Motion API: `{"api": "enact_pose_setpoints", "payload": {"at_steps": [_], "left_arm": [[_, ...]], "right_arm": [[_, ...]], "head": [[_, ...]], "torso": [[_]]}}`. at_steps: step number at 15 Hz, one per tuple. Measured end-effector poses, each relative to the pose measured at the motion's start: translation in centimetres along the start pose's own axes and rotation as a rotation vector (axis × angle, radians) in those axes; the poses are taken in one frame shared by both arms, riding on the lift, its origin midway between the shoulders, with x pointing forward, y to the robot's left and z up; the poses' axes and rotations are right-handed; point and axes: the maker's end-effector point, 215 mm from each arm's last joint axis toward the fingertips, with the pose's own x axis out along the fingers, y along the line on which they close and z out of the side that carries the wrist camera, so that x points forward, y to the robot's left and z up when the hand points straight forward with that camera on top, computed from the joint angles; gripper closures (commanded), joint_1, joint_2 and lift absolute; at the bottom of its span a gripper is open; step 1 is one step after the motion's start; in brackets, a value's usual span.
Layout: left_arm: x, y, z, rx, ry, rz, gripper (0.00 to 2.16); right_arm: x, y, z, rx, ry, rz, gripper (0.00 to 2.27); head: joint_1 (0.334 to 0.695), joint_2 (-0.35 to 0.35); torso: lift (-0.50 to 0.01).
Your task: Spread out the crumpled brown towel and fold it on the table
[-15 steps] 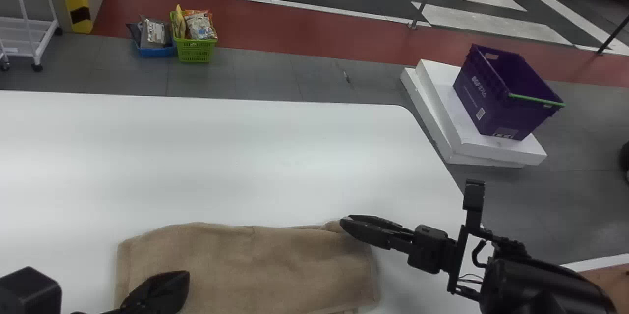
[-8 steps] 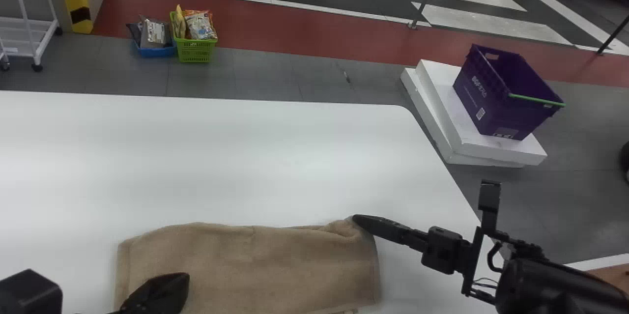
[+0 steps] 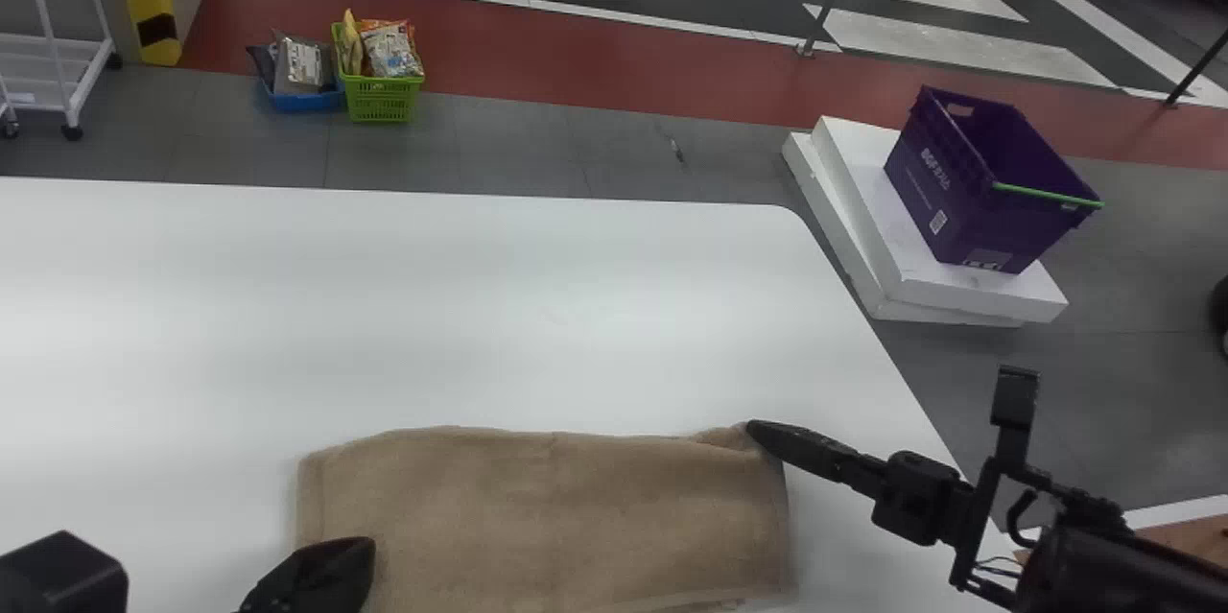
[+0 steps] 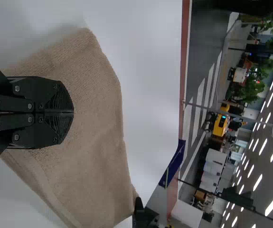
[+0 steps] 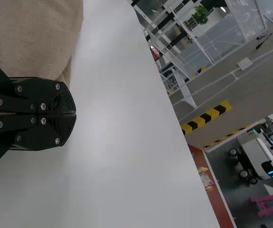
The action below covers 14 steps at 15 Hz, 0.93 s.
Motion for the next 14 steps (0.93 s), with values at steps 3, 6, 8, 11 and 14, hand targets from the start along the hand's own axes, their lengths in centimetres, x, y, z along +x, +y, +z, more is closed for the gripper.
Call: {"api": "enact_pose_setpoints", "payload": {"at_steps": [3,6,8,11,14], "left_arm": [[-0.1,-0.4,0.3,0.001,-0.008,-0.006,1.91],[-0.1,-1.0,1.0,0.002,-0.021,-0.013,1.91],[0.2,-1.3,0.8,0.005,-0.015,-0.019,1.91],[0.1,-1.8,0.6,0.005,-0.011,-0.031,1.91],[-0.2,-2.7,1.3,-0.006,-0.03,-0.062,1.91]], "right_arm": [[-0.2,2.5,0.4,-0.063,-0.042,0.035,0.05],[-1.0,7.4,1.1,-0.131,-0.075,0.117,0.27],[-0.7,10.1,0.1,-0.152,-0.052,0.167,0.35],[-0.8,11.5,-1.2,-0.176,-0.03,0.188,0.41],[-0.9,10.8,-0.9,-0.19,-0.039,0.175,0.42]], "head": [[0.695,-0.35],[0.695,-0.35],[0.695,-0.35],[0.695,-0.35],[0.695,-0.35]], "torso": [[-0.127],[-0.127],[-0.127],[-0.127],[-0.127]]}}
